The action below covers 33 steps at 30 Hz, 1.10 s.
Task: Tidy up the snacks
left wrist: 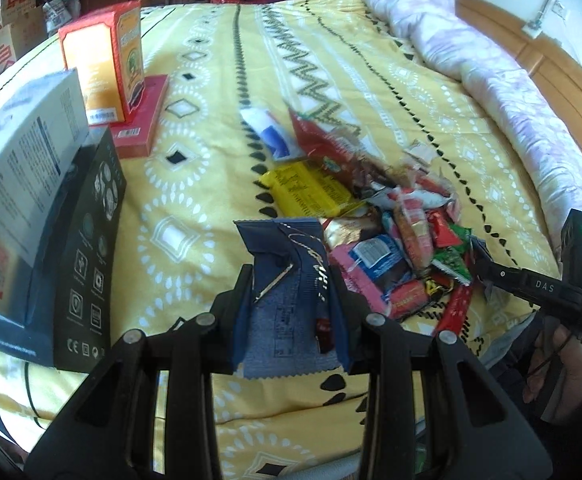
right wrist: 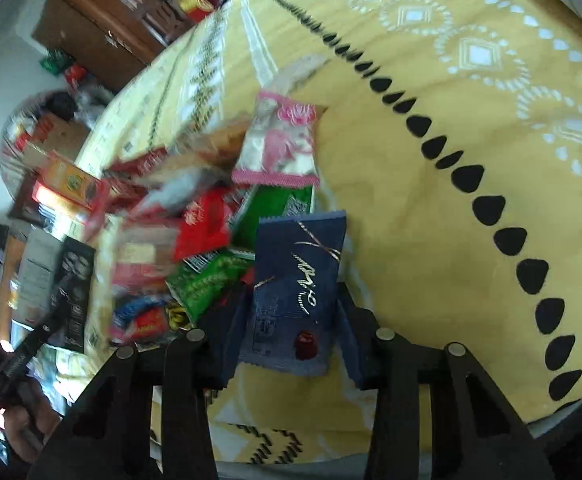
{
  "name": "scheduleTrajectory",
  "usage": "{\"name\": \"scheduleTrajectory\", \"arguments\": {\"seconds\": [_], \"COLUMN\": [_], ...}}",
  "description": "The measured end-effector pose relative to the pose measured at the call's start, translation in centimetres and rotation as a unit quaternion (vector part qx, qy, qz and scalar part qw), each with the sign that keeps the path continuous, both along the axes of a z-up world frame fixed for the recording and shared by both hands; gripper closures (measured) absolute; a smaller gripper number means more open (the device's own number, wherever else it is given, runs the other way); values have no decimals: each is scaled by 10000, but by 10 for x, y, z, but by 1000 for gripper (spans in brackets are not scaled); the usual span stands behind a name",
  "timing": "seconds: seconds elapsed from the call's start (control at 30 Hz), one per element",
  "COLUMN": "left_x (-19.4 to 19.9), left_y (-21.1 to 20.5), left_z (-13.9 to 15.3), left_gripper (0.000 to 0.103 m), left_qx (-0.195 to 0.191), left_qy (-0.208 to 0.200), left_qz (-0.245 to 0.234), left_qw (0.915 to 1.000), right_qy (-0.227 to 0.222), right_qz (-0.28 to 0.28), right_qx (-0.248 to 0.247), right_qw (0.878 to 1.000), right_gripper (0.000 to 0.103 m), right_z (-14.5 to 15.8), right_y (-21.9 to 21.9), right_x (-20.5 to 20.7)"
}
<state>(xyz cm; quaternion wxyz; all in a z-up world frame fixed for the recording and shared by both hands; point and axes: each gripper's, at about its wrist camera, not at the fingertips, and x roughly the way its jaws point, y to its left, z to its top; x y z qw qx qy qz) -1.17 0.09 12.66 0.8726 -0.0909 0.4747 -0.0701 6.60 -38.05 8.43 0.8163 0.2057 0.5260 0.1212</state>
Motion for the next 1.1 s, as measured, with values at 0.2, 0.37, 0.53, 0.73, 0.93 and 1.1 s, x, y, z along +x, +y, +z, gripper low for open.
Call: {"name": "scheduleTrajectory", "arguments": {"seconds": [0.2, 0.37, 0.53, 0.73, 0.93, 1.1], "left_x": [-4, -18, -39, -75, -109, -119], "left_y": [23, 72, 146, 256, 345, 373], "left_z": [40, 89, 130, 164, 175, 165], "left_gripper": [68, 68, 68, 68, 68, 68], "left_qx": [-91, -105, 115, 390, 524, 419], "left_qy": [-511, -1121, -1531, -1760, -1783, -1633], "left_qz": [157, 616, 1412, 2601, 3531, 3694], "left_qw": [9985, 9917, 9780, 9486, 9169, 9138], "right_qy": [-803, -1543, -2293, -2691, -2726, -2270], "right_qz": [176, 523, 1159, 2254, 3326, 3988], "right_qx": [-233, -76, 301, 936, 1413, 1447], "right_qw": [9963, 9866, 9660, 9317, 8917, 8766], "right_gripper": [58, 58, 58, 58, 58, 58], "right_z": [56, 127, 205, 275, 307, 291], "right_y": [16, 48, 126, 257, 397, 499], "right_x": [-13, -6, 5, 18, 1, -8]}}
